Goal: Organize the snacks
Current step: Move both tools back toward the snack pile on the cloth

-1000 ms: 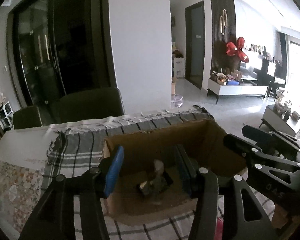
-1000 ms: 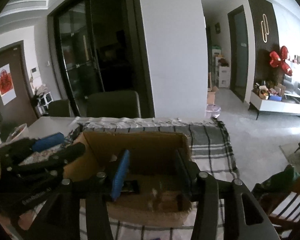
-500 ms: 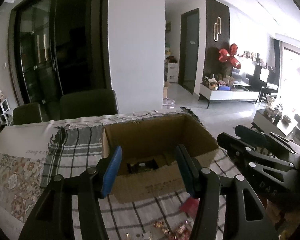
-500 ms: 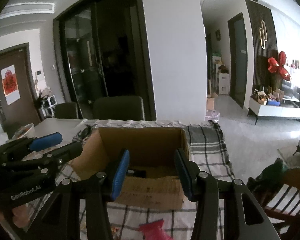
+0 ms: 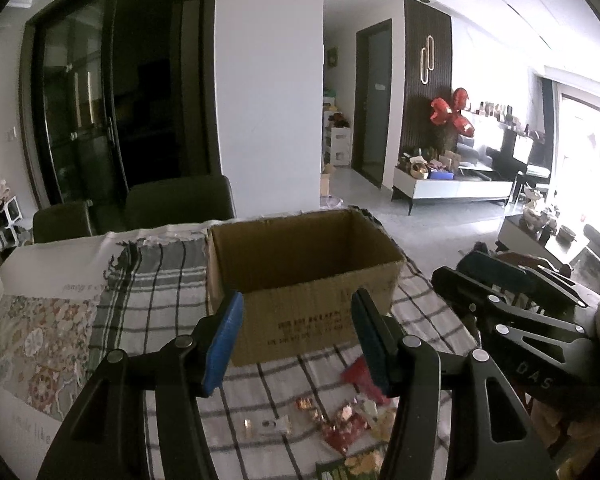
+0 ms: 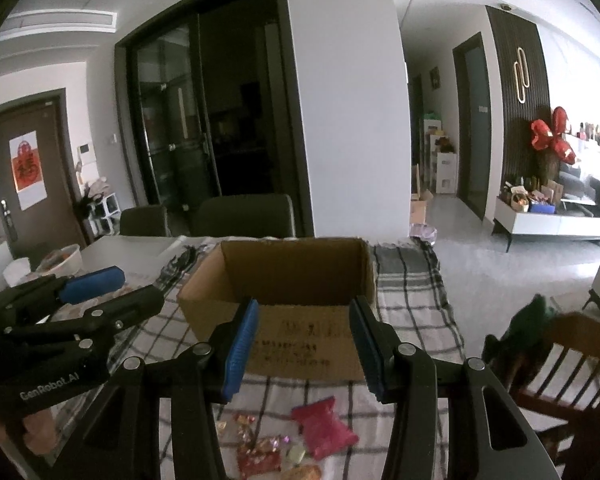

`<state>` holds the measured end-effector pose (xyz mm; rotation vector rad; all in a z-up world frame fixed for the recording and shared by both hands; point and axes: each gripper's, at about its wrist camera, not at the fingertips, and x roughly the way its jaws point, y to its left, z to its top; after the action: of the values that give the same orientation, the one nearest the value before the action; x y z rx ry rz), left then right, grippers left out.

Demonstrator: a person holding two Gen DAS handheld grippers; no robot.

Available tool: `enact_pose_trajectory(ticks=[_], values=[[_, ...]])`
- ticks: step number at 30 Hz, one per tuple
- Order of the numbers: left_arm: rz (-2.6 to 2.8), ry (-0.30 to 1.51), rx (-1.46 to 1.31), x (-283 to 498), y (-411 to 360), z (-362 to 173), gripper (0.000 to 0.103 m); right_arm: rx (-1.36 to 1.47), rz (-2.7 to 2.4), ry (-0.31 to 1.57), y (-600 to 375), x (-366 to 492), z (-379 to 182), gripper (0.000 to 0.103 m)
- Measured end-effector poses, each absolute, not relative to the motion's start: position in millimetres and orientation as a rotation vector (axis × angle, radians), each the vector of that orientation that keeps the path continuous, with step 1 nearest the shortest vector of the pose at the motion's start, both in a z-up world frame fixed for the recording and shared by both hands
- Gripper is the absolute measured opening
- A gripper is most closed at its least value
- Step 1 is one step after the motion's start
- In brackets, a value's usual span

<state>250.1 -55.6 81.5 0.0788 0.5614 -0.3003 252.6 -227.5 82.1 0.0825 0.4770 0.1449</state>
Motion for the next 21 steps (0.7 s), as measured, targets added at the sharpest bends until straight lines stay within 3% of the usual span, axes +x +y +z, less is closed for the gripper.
enact_pose_trajectory(ticks=[21], values=[[-0.294, 0.672, 0.089, 196.5, -48.0, 24.5, 0.055, 0.063, 0.163, 0.643, -218.7, 208.5, 18.2, 0.048]])
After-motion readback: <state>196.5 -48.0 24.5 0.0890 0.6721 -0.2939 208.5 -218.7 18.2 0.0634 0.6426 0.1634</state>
